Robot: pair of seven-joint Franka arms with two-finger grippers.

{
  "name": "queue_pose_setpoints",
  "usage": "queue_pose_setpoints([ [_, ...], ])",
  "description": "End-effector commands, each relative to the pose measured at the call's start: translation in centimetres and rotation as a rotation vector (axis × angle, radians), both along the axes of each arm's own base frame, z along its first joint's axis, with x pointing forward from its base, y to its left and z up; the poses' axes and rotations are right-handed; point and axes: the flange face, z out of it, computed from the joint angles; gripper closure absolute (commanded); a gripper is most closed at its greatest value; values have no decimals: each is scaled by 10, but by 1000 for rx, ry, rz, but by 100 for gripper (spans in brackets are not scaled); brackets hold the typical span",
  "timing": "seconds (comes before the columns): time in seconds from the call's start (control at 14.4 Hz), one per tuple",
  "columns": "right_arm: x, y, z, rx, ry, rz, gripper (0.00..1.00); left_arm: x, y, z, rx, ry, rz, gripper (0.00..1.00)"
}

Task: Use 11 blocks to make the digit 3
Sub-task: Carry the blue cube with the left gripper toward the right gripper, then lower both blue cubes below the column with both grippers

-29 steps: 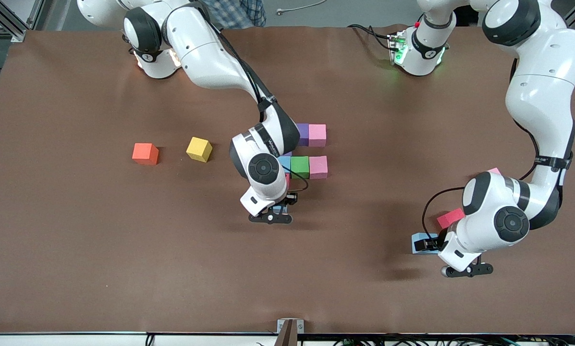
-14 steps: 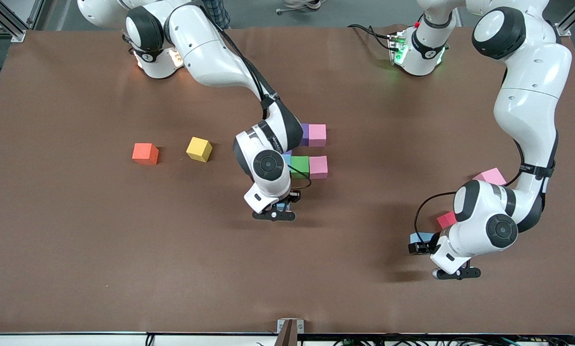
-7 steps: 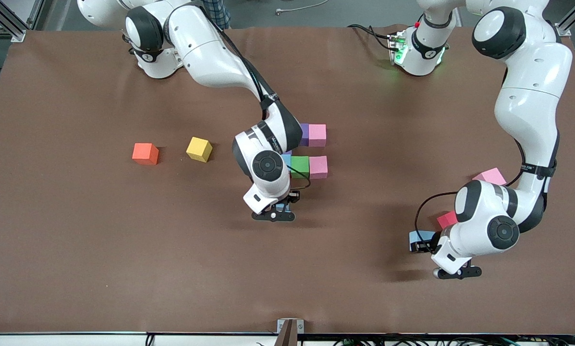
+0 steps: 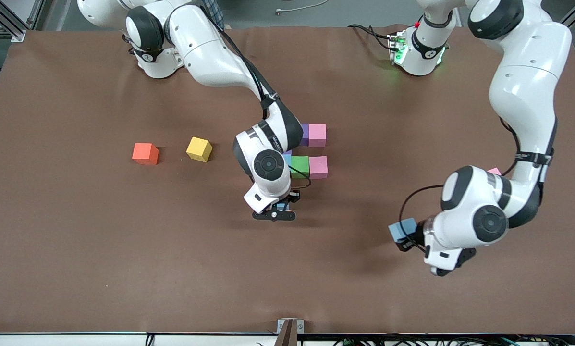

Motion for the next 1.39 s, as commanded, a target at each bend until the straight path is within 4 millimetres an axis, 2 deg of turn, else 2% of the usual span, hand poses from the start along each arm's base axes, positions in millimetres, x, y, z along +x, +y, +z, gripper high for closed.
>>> queue_pose_setpoints([
  [0.0,-4,1,-7,-20,8,10,98,-19,-44,12,31,51,218,81],
  [0.07,-4,0,-7,-20,8,9,95,-24,-59,16,32,54,285,81],
  [0.14,-4,0,-7,-20,8,7,86,-30,-73,19,33,63,350,81],
  [0.21,-3,0,-7,-17,7,6,40,-33,-82,18,38,72,412,78],
  [0.28,-3,-1,-8,-18,8,5,2,-35,-86,18,46,82,504,77],
  [0.35,-3,-1,-8,-18,8,5,0,-37,-89,17,53,89,560,77],
  [0.55,-2,-2,-7,-18,6,4,0,-52,-119,10,89,104,700,78],
  [0.76,-2,-2,-5,-17,6,3,0,-58,-133,8,109,115,867,78],
  [0.97,-2,2,9,5,6,1,0,-64,-144,4,131,116,1006,78],
  [1.04,-1,1,21,15,2,1,0,-65,-146,3,141,104,1031,78],
  [1.18,3,-6,41,20,21,-4,0,-72,-161,0,152,90,1071,78],
  [1.32,18,-27,77,43,16,-30,0,-82,-178,-8,172,71,1085,78],
])
